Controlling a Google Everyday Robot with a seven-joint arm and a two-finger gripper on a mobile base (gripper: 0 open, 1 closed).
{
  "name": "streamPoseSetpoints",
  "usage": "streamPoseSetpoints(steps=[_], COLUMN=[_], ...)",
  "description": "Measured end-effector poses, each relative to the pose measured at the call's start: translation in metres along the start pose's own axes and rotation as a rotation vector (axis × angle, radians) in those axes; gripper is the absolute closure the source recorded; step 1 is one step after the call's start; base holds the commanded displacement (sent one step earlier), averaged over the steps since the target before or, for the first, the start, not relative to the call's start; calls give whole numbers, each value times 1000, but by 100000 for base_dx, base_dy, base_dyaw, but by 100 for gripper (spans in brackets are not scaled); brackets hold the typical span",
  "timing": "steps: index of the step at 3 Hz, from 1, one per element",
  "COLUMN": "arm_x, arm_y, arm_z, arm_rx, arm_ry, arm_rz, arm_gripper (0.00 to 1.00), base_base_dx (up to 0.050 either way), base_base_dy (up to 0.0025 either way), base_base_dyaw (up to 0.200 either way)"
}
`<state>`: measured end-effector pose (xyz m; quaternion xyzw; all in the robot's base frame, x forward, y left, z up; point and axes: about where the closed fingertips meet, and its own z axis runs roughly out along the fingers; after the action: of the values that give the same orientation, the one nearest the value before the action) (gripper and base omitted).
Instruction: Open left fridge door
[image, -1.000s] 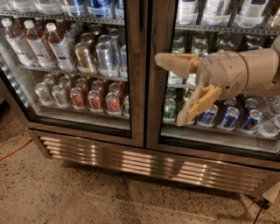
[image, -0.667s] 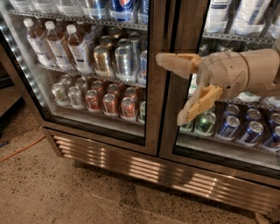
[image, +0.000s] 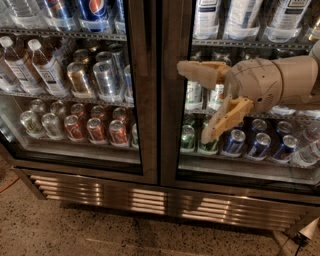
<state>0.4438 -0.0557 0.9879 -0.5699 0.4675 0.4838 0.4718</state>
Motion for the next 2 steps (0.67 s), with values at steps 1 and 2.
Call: streamPoseSetpoints(steps=[1, 2], arm_x=[-4, -15], arm_y=[-3, -12], arm_z=[4, 11], arm_rx=[-6, -12], arm_ry=[-18, -40], arm_rz=[8, 13], arm_gripper=[0, 0], base_base_dx=[0, 0], base_base_dy=[0, 0], base_base_dyaw=[0, 0])
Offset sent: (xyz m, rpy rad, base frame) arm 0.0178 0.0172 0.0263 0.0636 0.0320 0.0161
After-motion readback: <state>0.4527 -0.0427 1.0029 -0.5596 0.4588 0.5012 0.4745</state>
